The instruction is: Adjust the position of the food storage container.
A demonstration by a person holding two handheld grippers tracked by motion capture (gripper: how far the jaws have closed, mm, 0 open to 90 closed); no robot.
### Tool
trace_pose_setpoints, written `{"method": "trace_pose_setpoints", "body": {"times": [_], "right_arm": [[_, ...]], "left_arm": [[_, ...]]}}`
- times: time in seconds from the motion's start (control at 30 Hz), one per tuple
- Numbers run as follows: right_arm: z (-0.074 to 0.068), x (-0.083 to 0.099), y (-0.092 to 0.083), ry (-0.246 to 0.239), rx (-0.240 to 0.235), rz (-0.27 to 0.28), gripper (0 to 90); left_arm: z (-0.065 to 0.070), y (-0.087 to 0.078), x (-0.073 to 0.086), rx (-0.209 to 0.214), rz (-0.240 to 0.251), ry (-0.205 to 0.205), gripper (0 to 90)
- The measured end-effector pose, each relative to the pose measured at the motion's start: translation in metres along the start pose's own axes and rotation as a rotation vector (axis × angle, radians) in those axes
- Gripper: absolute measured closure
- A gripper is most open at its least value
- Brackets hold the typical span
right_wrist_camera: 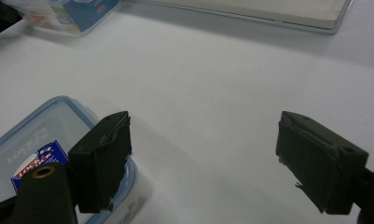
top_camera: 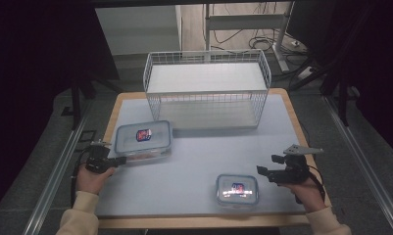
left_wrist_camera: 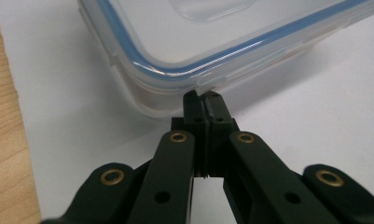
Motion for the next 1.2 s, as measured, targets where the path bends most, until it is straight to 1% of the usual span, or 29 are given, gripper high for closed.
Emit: {"method": "trace_pose_setpoints", "body": {"times": [0.03,0.07,0.13,0.23,0.3,0.33,0.37,0.5,0.63,0.8,0.9,1.2], "right_arm": [[0.0,0.0,0.001,0.002,-0.002,-0.004,18.0],[0.001,0.0,0.002,0.001,-0.001,-0.005,18.0],[0.001,0.001,0.003,0.0,-0.001,-0.01,18.0],[0.001,0.001,0.004,-0.01,0.005,-0.017,18.0],[0.0,0.001,0.004,-0.015,0.007,-0.019,18.0],[0.0,0.002,0.004,-0.016,0.008,-0.019,18.0],[-0.001,0.002,0.003,-0.016,0.008,-0.016,18.0],[0.0,0.003,0.0,-0.015,0.015,-0.01,18.1],[0.0,0.004,-0.002,-0.018,0.02,-0.008,18.1],[-0.004,0.004,-0.002,-0.027,0.017,-0.01,18.1],[-0.005,0.003,-0.003,-0.027,0.018,-0.007,18.1],[-0.004,0.005,-0.006,-0.021,0.028,-0.007,18.2]], "left_arm": [[0.0,0.0,0.001,-0.002,0.002,-0.001,90.0],[0.001,-0.001,0.001,0.008,0.002,0.004,90.0],[0.003,-0.003,0.003,0.014,0.006,0.009,90.0],[0.004,-0.011,0.008,0.017,0.015,0.016,90.0],[0.002,-0.018,0.01,0.014,0.031,0.008,90.0],[0.002,-0.018,0.01,0.014,0.031,0.008,90.0],[-0.002,-0.027,0.01,0.002,0.053,-0.003,90.0],[-0.008,-0.036,0.006,-0.017,0.083,-0.015,90.0],[-0.008,-0.041,0.005,-0.024,0.096,-0.016,90.0],[-0.005,-0.048,0.001,-0.021,0.12,-0.007,90.0],[-0.005,-0.053,-0.001,-0.02,0.135,-0.01,90.0],[-0.008,-0.053,-0.005,-0.021,0.146,-0.014,90.0]]}}
Point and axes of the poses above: each handheld gripper's, and its own axes: y roughly forward along the jaws, x roughly out of its underside, z roughly to its right, the point moved 4 cm from there along y, roughly forward along the jaws, and after that the axes turned 1 degree about -y, right-handed, at the moved point
